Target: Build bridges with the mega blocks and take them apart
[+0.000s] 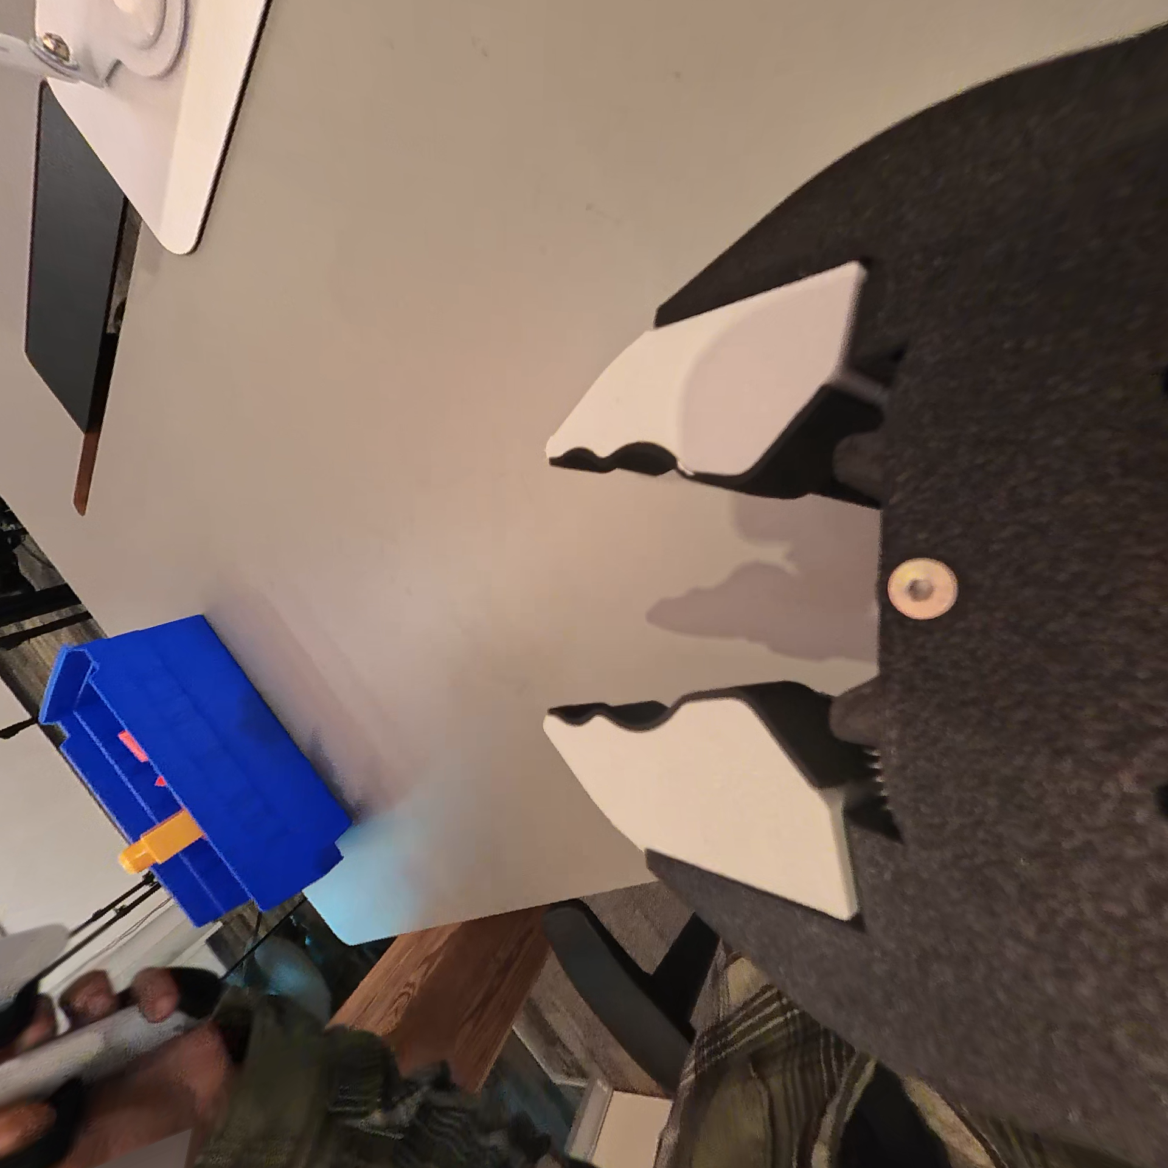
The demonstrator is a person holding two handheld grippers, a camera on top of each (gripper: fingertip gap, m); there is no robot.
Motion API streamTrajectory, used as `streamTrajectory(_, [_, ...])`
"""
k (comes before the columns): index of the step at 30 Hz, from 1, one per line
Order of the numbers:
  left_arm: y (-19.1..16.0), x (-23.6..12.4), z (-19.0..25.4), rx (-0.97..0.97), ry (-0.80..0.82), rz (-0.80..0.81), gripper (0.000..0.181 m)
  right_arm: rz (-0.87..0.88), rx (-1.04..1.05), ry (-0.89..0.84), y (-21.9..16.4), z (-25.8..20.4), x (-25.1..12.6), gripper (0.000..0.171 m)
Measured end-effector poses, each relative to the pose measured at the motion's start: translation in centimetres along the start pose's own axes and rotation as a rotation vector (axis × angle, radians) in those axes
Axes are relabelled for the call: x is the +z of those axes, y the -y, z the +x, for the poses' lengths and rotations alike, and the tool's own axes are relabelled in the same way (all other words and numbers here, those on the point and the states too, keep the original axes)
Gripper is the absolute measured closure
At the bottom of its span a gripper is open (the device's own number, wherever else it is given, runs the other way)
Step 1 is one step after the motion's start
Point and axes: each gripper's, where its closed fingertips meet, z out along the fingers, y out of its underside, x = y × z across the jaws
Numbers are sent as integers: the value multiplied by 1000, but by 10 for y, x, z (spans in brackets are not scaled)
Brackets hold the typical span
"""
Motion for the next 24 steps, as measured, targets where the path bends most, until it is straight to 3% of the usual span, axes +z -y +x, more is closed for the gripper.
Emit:
streamTrajectory(5, [-48, 69, 124, -27, -373, -15, 116, 42, -17, -93, 12, 4, -30, 99])
streamTrajectory(10, [-92, 90, 197, -97, -593, -28, 117, -3, 25, -282, 6, 42, -108, 99])
streamTrajectory(14, [-115, 87, 209, -129, -635, -51, 117, -109, 55, -547, -12, 99, -196, 101])
streamTrajectory(18, [-116, 82, 199, -174, -628, -22, 118, -204, 133, -722, -32, 157, -264, 104])
streamTrajectory(24, [-113, 76, 194, -200, -632, 1, 118, -319, 360, -835, -66, 223, -295, 106])
